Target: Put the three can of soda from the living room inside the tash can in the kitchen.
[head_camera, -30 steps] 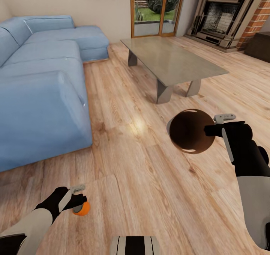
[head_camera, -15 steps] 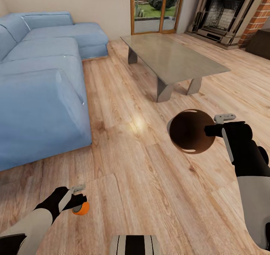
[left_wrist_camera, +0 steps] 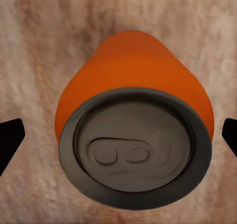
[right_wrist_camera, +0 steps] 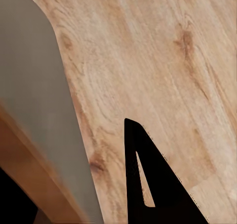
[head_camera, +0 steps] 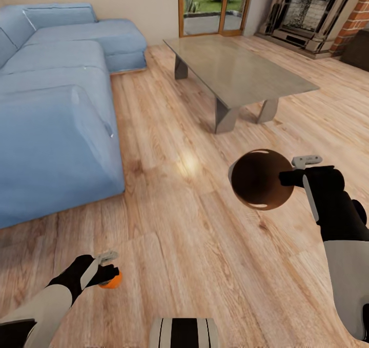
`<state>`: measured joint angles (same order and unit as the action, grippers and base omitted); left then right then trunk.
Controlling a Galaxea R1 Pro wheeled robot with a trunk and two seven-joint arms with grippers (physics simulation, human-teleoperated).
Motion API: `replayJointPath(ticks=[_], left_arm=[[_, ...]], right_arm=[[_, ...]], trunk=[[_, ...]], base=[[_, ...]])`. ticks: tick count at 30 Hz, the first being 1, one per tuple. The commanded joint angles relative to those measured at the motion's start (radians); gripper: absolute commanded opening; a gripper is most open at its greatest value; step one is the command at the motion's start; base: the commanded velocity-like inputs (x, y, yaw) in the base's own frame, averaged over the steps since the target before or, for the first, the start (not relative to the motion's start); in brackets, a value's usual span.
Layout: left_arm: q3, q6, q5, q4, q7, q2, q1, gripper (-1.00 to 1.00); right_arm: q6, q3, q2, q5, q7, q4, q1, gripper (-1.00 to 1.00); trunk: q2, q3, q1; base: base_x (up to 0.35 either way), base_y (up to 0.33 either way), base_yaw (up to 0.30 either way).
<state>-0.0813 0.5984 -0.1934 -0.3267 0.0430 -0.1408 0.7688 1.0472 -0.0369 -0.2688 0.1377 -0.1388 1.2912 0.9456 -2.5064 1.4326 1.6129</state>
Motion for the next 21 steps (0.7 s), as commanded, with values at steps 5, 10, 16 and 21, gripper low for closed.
replayJointPath(ticks=[5, 10, 16, 21], left_arm=[[0.000, 0.000, 0.001, 0.000, 0.000, 0.008, 0.001, 1.00], [0.000, 0.000, 0.002, 0.000, 0.000, 0.010, 0.000, -1.00], [0.028, -0.001, 0.001, -0.001, -0.001, 0.010, 0.000, -1.00], [0.054, -0.002, 0.000, -0.002, -0.001, 0.010, 0.001, -1.00]], right_arm=[[0.000, 0.002, 0.000, -0.006, -0.007, 0.002, 0.000, -1.00], [0.000, 0.004, 0.000, -0.005, -0.007, 0.002, 0.000, -1.00], [0.000, 0.024, 0.001, -0.004, -0.007, 0.002, -0.001, -1.00], [0.000, 0.033, 0.003, -0.004, -0.007, 0.002, -0.007, -1.00]], trunk=[[-0.001, 0.013, 0.001], [-0.001, 0.015, 0.001], [-0.001, 0.016, 0.001], [0.000, 0.000, -0.001]], base=[[0.000, 0.000, 0.000], [0.000, 0.000, 0.000], [0.000, 0.000, 0.000], [0.000, 0.000, 0.000]])
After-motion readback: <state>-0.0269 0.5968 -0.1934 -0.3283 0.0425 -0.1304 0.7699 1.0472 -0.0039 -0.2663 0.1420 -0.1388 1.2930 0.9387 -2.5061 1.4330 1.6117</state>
